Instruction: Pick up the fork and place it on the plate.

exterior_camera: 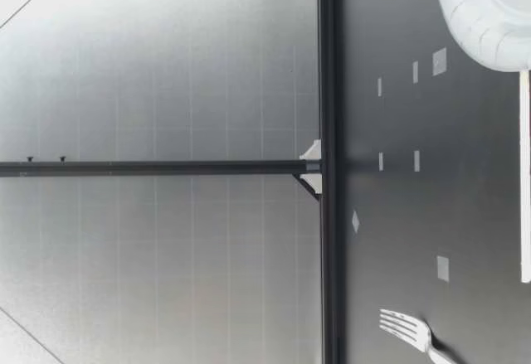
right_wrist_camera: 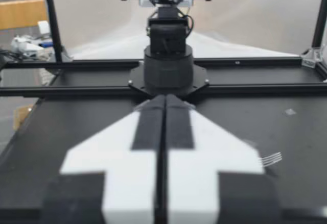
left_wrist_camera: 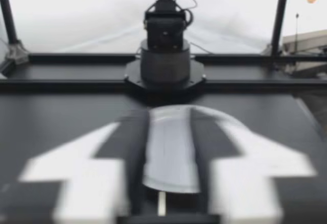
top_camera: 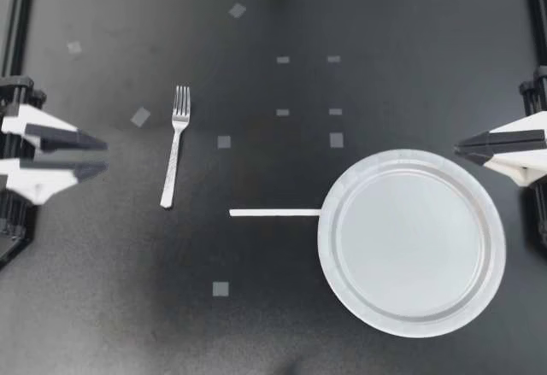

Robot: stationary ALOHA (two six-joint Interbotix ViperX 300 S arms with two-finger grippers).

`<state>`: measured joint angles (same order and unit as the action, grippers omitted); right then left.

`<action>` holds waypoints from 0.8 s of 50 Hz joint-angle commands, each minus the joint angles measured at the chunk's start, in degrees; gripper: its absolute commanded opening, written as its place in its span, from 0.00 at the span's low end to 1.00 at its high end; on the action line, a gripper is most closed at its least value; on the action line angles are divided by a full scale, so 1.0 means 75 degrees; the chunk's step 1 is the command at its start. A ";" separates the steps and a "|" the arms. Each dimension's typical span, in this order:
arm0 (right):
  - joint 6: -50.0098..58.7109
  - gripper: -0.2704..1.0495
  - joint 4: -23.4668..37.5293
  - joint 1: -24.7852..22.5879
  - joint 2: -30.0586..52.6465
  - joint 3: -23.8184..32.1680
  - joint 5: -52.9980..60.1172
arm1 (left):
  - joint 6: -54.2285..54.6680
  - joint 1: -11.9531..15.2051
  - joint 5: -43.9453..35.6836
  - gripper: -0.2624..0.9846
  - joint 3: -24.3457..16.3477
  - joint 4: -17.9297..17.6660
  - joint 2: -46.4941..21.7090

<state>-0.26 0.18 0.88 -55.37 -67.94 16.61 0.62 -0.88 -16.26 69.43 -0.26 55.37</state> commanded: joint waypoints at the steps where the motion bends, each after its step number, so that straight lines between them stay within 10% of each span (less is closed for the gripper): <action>1: 0.0000 0.17 0.0000 -0.0012 0.0012 0.0023 0.0059 | 0.0012 0.0000 -0.0059 0.28 0.0070 -0.0070 0.0047; 9: 0.0258 0.16 -0.0129 -0.0012 -0.0328 -0.0375 0.0012 | 0.0293 0.0012 -0.0035 0.22 0.0188 -0.1301 0.0176; 16: 0.0855 0.16 -0.0527 0.0000 -0.0469 -0.0352 -0.0832 | 0.0387 0.0023 0.1371 0.22 -0.0902 -0.2484 0.0059; 25: 0.1781 0.16 -0.0574 0.0117 -0.0340 -0.0082 -0.2438 | 0.1230 0.0984 0.6199 0.22 -0.3328 -0.2520 -0.1617; 32: 0.2191 0.16 -0.0563 0.0316 -0.0422 0.0070 -0.3000 | 0.2461 0.1711 0.7852 0.22 -0.3621 -0.2520 -0.3234; 40: 0.2227 0.17 -0.0563 0.0316 -0.0457 -0.0047 -0.3047 | 0.2438 0.1758 0.8168 0.30 -0.3398 -0.2672 -0.4488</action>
<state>16.26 -3.96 2.99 -58.89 -68.99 -6.33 19.16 12.04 43.59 43.95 -19.16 28.74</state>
